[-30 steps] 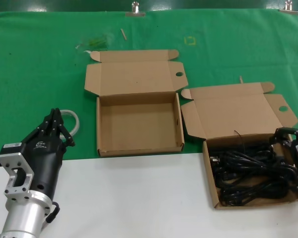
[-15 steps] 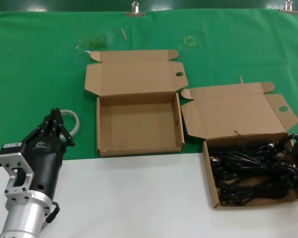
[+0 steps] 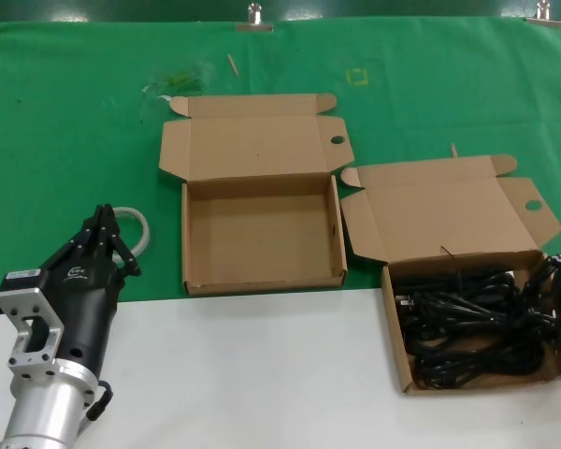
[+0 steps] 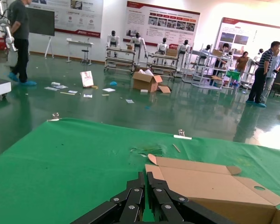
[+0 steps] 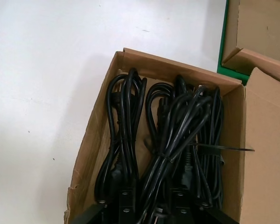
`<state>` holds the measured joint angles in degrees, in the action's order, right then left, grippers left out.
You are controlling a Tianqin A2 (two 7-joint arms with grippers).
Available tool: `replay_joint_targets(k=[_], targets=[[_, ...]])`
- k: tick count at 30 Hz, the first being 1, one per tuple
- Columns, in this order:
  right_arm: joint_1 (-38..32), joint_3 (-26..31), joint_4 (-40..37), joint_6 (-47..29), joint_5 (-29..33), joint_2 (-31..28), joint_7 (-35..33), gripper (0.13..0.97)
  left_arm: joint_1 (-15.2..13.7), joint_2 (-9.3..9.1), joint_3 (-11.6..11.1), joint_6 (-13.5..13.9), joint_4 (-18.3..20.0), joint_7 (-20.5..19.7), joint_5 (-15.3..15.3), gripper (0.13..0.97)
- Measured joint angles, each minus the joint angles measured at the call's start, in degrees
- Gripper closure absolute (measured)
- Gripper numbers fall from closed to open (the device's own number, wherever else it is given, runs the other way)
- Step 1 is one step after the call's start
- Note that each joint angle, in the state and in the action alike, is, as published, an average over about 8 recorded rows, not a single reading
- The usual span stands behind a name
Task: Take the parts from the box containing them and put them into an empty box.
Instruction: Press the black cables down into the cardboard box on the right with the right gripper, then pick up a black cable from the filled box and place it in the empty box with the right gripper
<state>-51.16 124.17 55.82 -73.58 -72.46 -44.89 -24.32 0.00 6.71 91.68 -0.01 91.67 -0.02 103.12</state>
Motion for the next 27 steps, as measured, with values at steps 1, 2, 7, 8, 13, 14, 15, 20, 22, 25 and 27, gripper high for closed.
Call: replay_joint_targets(k=[1, 2, 7, 8, 13, 14, 15, 20, 22, 25, 27], targets=[[0.0, 0.0, 0.1, 0.0, 0.0, 0.0, 0.1, 0.741, 0.0, 0.0, 0.0, 0.0, 0.0, 0.0, 0.0, 0.941], [0.0, 0.0, 0.1, 0.0, 0.1, 0.0, 0.1, 0.763, 0.0, 0.0, 0.0, 0.0, 0.0, 0.0, 0.0, 0.941], [-0.1, 0.0, 0.6, -0.1, 0.1, 0.0, 0.4, 0.831, 0.0, 0.0, 0.0, 0.0, 0.0, 0.0, 0.0, 0.941], [-0.1, -0.1, 0.7, -0.2, 0.1, -0.1, 0.5, 0.843, 0.0, 0.0, 0.0, 0.0, 0.0, 0.0, 0.0, 0.941], [-0.3, -0.3, 1.8, -0.7, 0.0, -0.5, 1.2, 0.904, 0.0, 0.0, 0.0, 0.0, 0.0, 0.0, 0.0, 0.941], [-0.4, -0.4, 2.1, -0.9, -0.1, -0.7, 1.3, 0.904, 0.0, 0.0, 0.0, 0.0, 0.0, 0.0, 0.0, 0.941], [-0.5, -0.5, 2.4, -1.0, -0.1, -0.8, 1.5, 0.905, 0.0, 0.0, 0.0, 0.0, 0.0, 0.0, 0.0, 0.941], [-0.9, -0.9, 3.7, -1.8, -0.3, -1.6, 2.5, 0.914, 0.0, 0.0, 0.0, 0.0, 0.0, 0.0, 0.0, 0.941], [-1.2, -1.0, 4.1, -2.1, -0.3, -1.8, 2.8, 0.917, 0.0, 0.0, 0.0, 0.0, 0.0, 0.0, 0.0, 0.941], [-1.6, -1.2, 4.2, -2.3, -0.4, -1.9, 3.1, 0.918, 0.0, 0.0, 0.0, 0.0, 0.0, 0.0, 0.0, 0.941], [-2.0, -1.4, 4.1, -2.4, -0.5, -1.9, 3.2, 0.918, 0.0, 0.0, 0.0, 0.0, 0.0, 0.0, 0.0, 0.941]])
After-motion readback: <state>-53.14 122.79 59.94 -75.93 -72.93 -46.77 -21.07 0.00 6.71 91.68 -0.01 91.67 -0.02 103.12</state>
